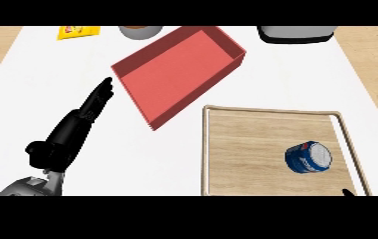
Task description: Pick the can from the tray and place it in the cardboard box
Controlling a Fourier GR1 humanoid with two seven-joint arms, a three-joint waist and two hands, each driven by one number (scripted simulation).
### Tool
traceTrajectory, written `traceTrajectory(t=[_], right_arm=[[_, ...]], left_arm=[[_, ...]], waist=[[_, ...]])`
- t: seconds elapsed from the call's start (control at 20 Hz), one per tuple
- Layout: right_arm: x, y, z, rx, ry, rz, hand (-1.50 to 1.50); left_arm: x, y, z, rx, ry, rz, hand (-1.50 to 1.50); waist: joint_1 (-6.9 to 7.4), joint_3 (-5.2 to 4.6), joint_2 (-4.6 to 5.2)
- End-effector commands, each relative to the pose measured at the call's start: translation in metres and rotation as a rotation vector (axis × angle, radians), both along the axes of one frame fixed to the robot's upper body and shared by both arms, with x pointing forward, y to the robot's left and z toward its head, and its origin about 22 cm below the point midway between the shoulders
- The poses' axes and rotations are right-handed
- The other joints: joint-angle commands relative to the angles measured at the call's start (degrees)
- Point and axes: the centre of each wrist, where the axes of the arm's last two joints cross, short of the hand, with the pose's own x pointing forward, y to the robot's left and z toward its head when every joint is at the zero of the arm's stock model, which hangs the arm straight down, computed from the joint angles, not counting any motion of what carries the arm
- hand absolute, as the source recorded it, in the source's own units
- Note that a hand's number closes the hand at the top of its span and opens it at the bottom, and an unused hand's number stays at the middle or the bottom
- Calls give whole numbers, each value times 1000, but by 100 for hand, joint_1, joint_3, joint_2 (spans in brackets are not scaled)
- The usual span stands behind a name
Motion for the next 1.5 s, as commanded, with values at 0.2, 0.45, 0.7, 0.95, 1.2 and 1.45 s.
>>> traceTrajectory(t=[0.2, 0.45, 0.7, 0.95, 1.2, 1.45], right_arm=[[11, 43, 54, 67, 67, -108, -150], [23, 74, 94, 39, 93, -127, -150], [30, 86, 104, 27, 166, -197, -150], [38, 99, 92, 42, 199, -229, -150], [48, 113, 96, -20, 161, -234, -150], [57, 132, 91, -35, 200, -233, -150]], left_arm=[[3, -24, -15, 1, 6, -37, 0], [23, -28, -4, 0, -13, -55, 0], [20, -38, -7, -6, -3, -83, 0], [20, -36, -27, -5, 14, -69, 0], [25, -45, -21, -18, 22, -63, 0], [36, -45, -13, -18, -1, -69, 0]], waist=[[183, 55, -25], [275, 80, -10], [390, 113, -34], [405, 118, -13], [384, 136, -40], [389, 136, -32]])
